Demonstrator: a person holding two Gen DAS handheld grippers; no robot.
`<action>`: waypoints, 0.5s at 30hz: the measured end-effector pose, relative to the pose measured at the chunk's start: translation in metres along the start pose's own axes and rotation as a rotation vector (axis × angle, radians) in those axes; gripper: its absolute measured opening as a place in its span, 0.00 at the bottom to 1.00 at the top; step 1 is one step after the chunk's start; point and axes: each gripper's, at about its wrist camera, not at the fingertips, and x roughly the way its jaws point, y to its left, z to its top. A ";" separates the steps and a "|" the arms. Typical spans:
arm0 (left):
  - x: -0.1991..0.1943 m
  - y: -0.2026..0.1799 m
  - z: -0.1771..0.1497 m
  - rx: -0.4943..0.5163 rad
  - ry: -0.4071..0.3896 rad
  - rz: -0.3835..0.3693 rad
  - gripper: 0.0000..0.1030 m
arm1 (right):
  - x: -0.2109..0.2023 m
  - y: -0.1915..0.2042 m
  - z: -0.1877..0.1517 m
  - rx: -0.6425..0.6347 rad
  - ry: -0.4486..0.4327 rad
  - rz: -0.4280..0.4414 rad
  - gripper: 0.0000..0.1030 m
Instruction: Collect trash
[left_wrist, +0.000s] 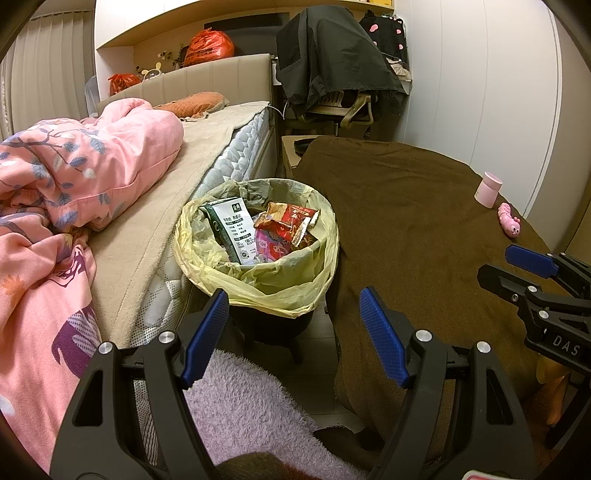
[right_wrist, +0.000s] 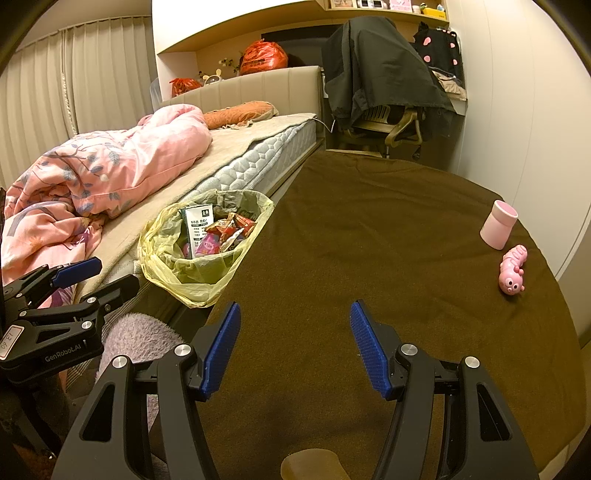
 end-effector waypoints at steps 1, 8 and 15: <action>0.000 0.000 0.000 -0.001 0.000 0.001 0.68 | 0.000 0.000 0.000 0.000 0.000 0.001 0.56; -0.003 -0.004 0.000 0.007 -0.008 0.004 0.68 | 0.000 0.000 0.000 -0.001 -0.001 0.001 0.56; -0.004 -0.006 -0.001 0.024 -0.018 -0.004 0.68 | 0.000 0.000 0.000 0.000 0.000 0.002 0.56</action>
